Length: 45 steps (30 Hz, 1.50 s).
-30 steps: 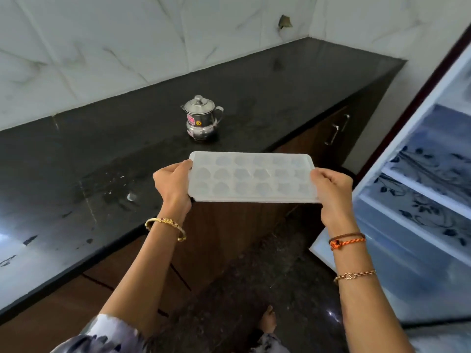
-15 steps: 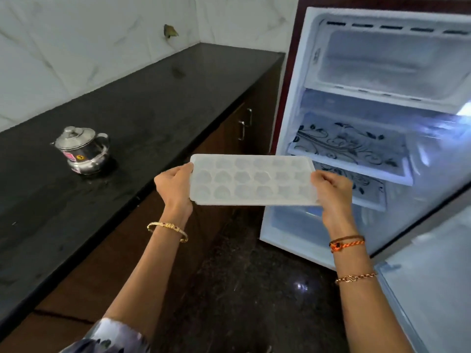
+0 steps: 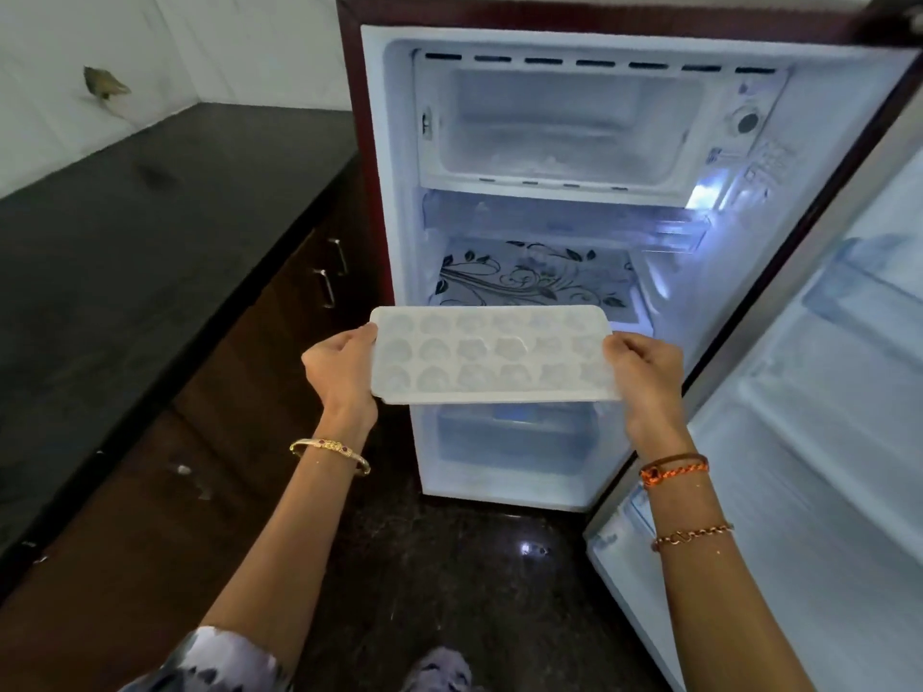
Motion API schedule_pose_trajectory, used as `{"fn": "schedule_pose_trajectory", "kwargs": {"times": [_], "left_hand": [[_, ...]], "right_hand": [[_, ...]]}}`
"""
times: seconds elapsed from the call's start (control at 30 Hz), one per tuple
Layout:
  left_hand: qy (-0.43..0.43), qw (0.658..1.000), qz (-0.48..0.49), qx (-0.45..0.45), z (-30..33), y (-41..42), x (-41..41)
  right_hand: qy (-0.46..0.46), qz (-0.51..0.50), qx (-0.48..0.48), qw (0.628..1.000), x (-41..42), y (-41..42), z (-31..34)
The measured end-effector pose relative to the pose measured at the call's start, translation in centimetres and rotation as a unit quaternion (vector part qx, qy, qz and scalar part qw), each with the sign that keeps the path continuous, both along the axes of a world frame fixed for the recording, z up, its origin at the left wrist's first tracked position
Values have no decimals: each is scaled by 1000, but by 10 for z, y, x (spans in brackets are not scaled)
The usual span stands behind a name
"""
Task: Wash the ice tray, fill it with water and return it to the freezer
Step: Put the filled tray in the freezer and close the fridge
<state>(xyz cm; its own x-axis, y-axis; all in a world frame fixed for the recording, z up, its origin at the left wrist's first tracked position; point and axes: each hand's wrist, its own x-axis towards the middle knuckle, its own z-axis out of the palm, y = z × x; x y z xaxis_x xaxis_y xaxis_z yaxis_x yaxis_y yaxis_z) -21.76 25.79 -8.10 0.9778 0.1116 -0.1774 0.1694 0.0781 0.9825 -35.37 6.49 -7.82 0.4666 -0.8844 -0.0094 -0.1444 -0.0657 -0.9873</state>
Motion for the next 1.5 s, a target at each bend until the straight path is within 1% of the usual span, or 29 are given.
{"fn": "schedule_pose_trajectory", "kwargs": {"times": [0.33,0.47,0.67,0.83,0.97,1.03,1.1,1.2,1.43,1.5], "left_hand": [[-12,994,-104,-29,10,-77,51],[-14,990,-138,-38,16,-103,71],[-22,981,-189,-27,30,-139,100],[-13,986,-164,-38,37,-167,123],[-27,988,-145,-49,45,-187,135],[-38,988,-140,-53,50,-196,144],[-43,985,-152,-62,56,-205,150],[-53,983,-162,-73,64,-216,159],[-58,986,-153,-15,76,-242,186],[-52,988,-143,-18,76,-248,192]], "right_hand": [[-6,-92,-17,996,21,-57,3],[-1,-106,-17,994,35,-80,9],[-10,-129,-10,992,59,-113,22],[-16,-121,-12,992,83,-141,31],[-12,-111,-13,994,105,-161,37],[-24,-101,-4,995,115,-173,41],[-38,-97,-9,994,126,-186,46],[-36,-98,-26,994,143,-202,55],[-26,-96,-39,994,177,-231,64],[-33,-96,-34,994,187,-238,62]]}}
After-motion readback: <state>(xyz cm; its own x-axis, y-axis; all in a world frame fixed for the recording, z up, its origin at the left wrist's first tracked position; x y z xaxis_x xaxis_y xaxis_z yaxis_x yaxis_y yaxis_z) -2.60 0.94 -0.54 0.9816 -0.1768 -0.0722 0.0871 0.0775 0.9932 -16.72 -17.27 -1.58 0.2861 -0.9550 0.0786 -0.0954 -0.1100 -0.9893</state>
